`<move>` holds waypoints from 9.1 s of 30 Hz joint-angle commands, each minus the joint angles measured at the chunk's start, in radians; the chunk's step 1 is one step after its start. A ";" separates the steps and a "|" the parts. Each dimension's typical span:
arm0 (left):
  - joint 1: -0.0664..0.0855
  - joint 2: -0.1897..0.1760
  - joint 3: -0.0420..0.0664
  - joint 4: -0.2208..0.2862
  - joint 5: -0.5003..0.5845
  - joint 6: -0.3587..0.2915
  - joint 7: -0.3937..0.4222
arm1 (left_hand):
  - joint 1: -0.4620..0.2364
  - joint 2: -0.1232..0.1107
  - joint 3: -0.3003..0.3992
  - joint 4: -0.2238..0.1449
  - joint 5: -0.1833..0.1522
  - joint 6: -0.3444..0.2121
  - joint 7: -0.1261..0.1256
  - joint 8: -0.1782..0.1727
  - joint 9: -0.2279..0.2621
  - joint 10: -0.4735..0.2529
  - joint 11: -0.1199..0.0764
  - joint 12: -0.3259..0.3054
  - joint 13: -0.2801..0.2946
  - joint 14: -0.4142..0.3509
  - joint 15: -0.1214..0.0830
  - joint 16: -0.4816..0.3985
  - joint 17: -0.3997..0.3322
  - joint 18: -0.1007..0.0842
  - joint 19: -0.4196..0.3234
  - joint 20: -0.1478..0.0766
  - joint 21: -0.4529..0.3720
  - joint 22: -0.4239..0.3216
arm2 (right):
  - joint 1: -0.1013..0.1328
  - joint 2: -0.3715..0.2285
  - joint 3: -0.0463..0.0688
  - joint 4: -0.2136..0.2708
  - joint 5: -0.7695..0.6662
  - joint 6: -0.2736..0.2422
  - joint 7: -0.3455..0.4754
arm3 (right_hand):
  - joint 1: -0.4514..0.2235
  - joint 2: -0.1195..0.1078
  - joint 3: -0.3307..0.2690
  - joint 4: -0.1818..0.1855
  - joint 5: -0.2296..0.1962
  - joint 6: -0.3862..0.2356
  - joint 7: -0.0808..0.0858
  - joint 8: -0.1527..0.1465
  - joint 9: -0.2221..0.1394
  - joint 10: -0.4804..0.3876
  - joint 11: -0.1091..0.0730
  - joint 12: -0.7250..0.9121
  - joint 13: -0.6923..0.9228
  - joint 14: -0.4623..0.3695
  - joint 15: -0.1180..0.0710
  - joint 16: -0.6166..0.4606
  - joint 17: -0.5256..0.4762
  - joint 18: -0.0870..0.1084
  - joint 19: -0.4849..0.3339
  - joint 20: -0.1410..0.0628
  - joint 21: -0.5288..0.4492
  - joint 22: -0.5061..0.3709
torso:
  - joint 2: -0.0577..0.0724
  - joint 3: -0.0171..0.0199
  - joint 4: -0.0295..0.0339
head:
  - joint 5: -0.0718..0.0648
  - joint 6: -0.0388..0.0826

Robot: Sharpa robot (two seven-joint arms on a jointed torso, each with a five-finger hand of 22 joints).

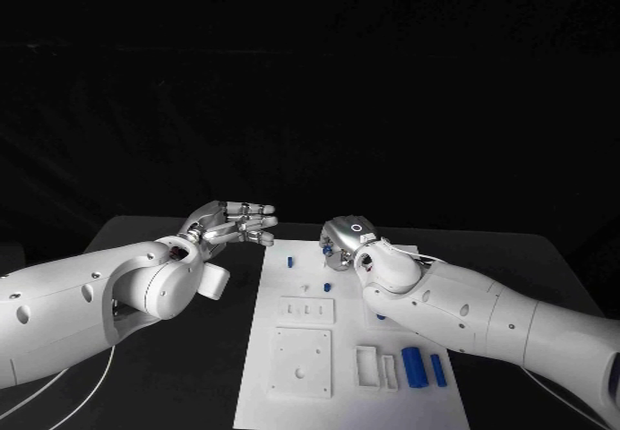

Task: Assemble the parts on the task board

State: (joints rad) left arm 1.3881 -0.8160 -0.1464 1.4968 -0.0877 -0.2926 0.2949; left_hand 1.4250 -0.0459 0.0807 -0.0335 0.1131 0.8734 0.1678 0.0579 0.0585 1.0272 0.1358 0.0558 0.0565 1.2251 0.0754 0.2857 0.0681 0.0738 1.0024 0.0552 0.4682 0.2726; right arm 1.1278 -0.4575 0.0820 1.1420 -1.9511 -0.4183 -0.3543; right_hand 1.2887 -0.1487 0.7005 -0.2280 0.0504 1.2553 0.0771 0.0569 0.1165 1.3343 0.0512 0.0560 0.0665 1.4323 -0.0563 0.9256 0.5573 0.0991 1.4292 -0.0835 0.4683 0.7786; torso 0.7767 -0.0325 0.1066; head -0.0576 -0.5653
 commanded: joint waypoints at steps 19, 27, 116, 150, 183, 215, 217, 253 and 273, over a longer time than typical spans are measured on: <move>0.003 -0.008 0.001 -0.008 -0.004 0.011 0.007 | -0.002 0.002 0.002 -0.006 -0.003 -0.014 -0.002 0.001 -0.001 -0.011 0.004 0.004 0.001 0.001 -0.003 0.005 0.001 0.010 -0.010 0.000 0.006 0.000 | -0.001 -0.133 0.030 0.135 0.090 -0.108 0.039 | 0.036 -0.096 -0.227 0.043 0.080 -0.208 -0.001 0.005 -0.054 -0.276 0.055 0.002 -0.008 0.000 0.051 -0.039 -0.029 0.056 0.057 0.057 -0.128 -0.075 | -0.005 0.0011 -0.0080 | 0.011 0.010; 0.004 -0.015 0.001 -0.012 -0.003 0.010 0.008 | -0.002 0.002 0.002 -0.006 -0.003 -0.014 -0.002 0.001 -0.001 -0.011 0.004 0.004 0.001 0.001 -0.003 0.005 0.001 0.010 -0.010 0.000 0.006 0.000 | -0.001 -0.242 0.073 0.196 0.158 -0.054 0.052 | -0.011 -0.101 -0.146 0.069 0.082 -0.159 0.026 0.007 -0.051 -0.104 0.011 0.005 -0.005 0.001 0.025 -0.022 -0.012 0.034 0.064 0.033 -0.128 -0.070 | -0.009 0.0059 -0.0197 | 0.013 0.014; 0.003 -0.001 0.001 -0.048 -0.003 0.025 0.002 | 0.001 -0.004 0.005 -0.001 -0.005 -0.023 -0.002 0.001 -0.001 -0.016 0.004 0.004 0.001 -0.002 -0.002 0.004 0.000 0.009 -0.010 0.000 0.004 -0.008 | -0.005 -0.238 0.104 0.010 0.324 0.262 0.110 | -0.046 -0.033 -0.442 0.091 0.324 -0.211 0.031 0.006 -0.046 -0.085 -0.046 1.070 1.118 0.022 -0.002 0.206 0.581 0.007 0.070 0.003 0.014 0.329 | -0.005 0.0171 -0.0247 | 0.007 -0.008; 0.003 -0.003 0.001 -0.047 -0.003 0.025 0.000 | 0.002 -0.004 0.006 -0.001 -0.002 -0.028 -0.002 0.001 -0.002 -0.018 0.004 0.004 0.001 -0.002 -0.002 0.003 0.000 0.009 -0.011 0.000 0.006 -0.010 | -0.020 -0.231 0.104 0.074 0.284 0.219 0.065 | -0.079 -0.022 -0.295 0.057 0.319 -0.104 0.004 0.006 -0.045 -0.061 -0.066 1.091 1.138 0.024 -0.018 0.206 0.591 -0.004 0.076 -0.013 0.006 0.364 | -0.007 0.0154 -0.0230 | 0.010 -0.009; 0.003 0.003 0.001 -0.046 -0.003 0.019 0.001 | 0.003 -0.003 0.006 -0.003 -0.002 -0.028 -0.002 0.001 -0.002 -0.018 0.004 0.004 0.001 -0.001 -0.003 0.003 0.000 0.009 -0.011 -0.001 0.008 -0.010 | -0.019 -0.130 0.092 0.247 0.115 0.102 0.001 | -0.073 -0.045 -0.261 0.083 0.311 -0.096 0.002 0.006 -0.046 -0.054 -0.069 1.086 1.143 0.024 -0.021 0.201 0.589 -0.009 0.079 -0.016 0.032 0.380 | -0.005 0.0161 -0.0236 | 0.023 -0.007; 0.003 0.005 0.001 -0.046 -0.003 0.021 0.000 | 0.003 -0.003 0.006 -0.003 -0.002 -0.028 -0.002 0.001 -0.002 -0.018 0.004 0.004 0.001 -0.001 -0.003 0.003 0.000 0.009 -0.011 -0.001 0.008 -0.010 | -0.024 -0.063 0.041 0.149 0.093 0.113 0.014 | -0.072 -0.048 -0.260 0.088 0.310 -0.105 0.004 0.006 -0.047 -0.057 -0.068 1.080 1.140 0.024 -0.020 0.195 0.583 -0.008 0.078 -0.015 0.028 0.382 | -0.004 0.0172 -0.0201 | 0.025 -0.017; 0.003 0.005 0.001 -0.046 -0.003 0.021 0.000 | 0.003 -0.003 0.006 -0.003 -0.002 -0.028 -0.002 0.001 -0.002 -0.018 0.004 0.004 0.001 -0.001 -0.003 0.003 0.000 0.009 -0.011 -0.001 0.008 -0.010 | -0.024 -0.063 0.041 0.147 0.094 0.114 0.015 | -0.074 -0.049 -0.261 0.089 0.309 -0.109 0.005 0.005 -0.047 -0.059 -0.067 1.077 1.138 0.023 -0.020 0.193 0.582 -0.008 0.078 -0.015 0.025 0.381 | -0.004 0.0168 -0.0202 | 0.025 -0.017; 0.003 -0.002 0.001 -0.050 0.000 0.020 0.000 | -0.008 -0.001 0.006 0.007 0.000 -0.036 0.000 0.000 -0.002 -0.020 0.006 0.004 0.002 -0.002 -0.001 0.004 0.001 0.010 -0.012 0.002 0.007 -0.015 | -0.046 -0.165 0.050 0.213 0.214 -0.069 0.045 | -0.118 -0.050 -0.440 0.443 0.282 -0.193 0.018 0.005 -0.052 -0.058 -0.057 1.076 1.120 0.024 -0.015 0.191 0.582 0.003 0.081 -0.010 0.052 0.365 | -0.008 0.0192 -0.0269 | 0.023 -0.008; 0.003 -0.005 0.001 -0.075 -0.003 0.027 0.004 | -0.004 0.008 0.007 0.000 0.000 -0.004 0.001 0.002 -0.001 0.022 0.003 0.004 0.001 -0.019 0.003 -0.006 -0.001 0.007 -0.023 0.005 -0.004 -0.023 | -0.048 -0.384 0.160 0.234 0.582 0.022 0.353 | 0.028 0.000 -0.594 0.232 0.317 -0.197 0.025 0.005 -0.053 -0.070 -0.050 1.066 1.120 0.020 -0.011 0.175 0.568 0.002 0.077 -0.006 0.044 0.373 | -0.021 0.0317 -0.0587 | 0.012 0.005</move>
State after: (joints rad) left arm 1.3891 -0.8230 -0.1468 1.4232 -0.0882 -0.2798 0.2872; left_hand 1.4250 -0.0459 0.0868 -0.0326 0.1131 0.8614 0.1661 0.0578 0.0576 1.0450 0.1389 0.0558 0.0564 1.2109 0.0788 0.2857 0.0680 0.0697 0.9860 0.0605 0.4675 0.2503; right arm 1.0811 -0.8370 0.2414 1.3809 -1.4845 -0.4613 -0.1368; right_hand 1.3100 -0.1484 0.1069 0.0128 0.3611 1.0524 0.0982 0.0648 0.0648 1.2687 0.0001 1.1251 1.1869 1.4560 -0.0715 1.1054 1.1258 0.0903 1.4650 -0.0947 0.5158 1.1494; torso 0.7584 -0.0041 0.0546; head -0.0448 -0.5611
